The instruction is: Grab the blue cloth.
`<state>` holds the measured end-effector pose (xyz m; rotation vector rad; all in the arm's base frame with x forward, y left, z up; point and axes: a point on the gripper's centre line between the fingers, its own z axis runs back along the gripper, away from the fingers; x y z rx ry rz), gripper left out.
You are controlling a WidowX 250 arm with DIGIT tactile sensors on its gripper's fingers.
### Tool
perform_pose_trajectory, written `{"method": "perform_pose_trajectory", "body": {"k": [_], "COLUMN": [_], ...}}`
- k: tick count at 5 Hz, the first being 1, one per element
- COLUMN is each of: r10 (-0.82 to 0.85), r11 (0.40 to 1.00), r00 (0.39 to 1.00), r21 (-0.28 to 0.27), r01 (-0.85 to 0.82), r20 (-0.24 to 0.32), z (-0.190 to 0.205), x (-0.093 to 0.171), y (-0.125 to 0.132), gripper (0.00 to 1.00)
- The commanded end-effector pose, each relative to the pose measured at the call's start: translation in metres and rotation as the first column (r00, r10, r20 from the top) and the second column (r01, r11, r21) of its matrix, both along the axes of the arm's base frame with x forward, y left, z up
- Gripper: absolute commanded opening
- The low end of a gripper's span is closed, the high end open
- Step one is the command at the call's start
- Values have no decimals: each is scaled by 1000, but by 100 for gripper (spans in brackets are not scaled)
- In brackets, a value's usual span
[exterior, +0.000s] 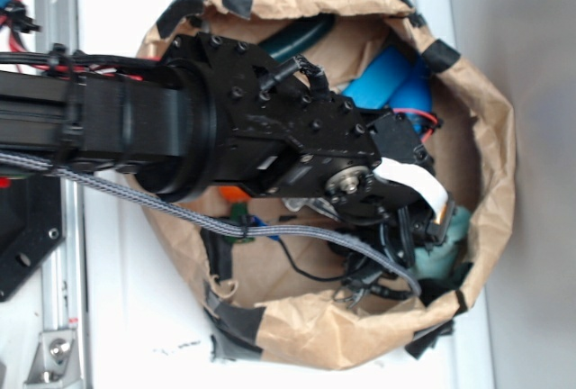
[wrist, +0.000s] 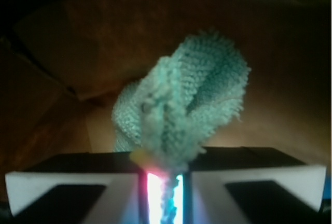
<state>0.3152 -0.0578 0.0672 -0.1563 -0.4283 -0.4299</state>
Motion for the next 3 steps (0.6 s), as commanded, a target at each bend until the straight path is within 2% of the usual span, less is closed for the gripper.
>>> {"method": "perform_pose_trajectory", "body": {"k": [1,2,3], "r10": [325,385,346], "r11": [946,923,937], "r00": [946,894,909], "r21": [28,104,126], "r01": [-324,-371,-325], "r20": [-7,-228,-234], "z": [122,161,160], "x": [-33,-33,-33], "y": [51,47,36], "gripper": [0,0,0]}}
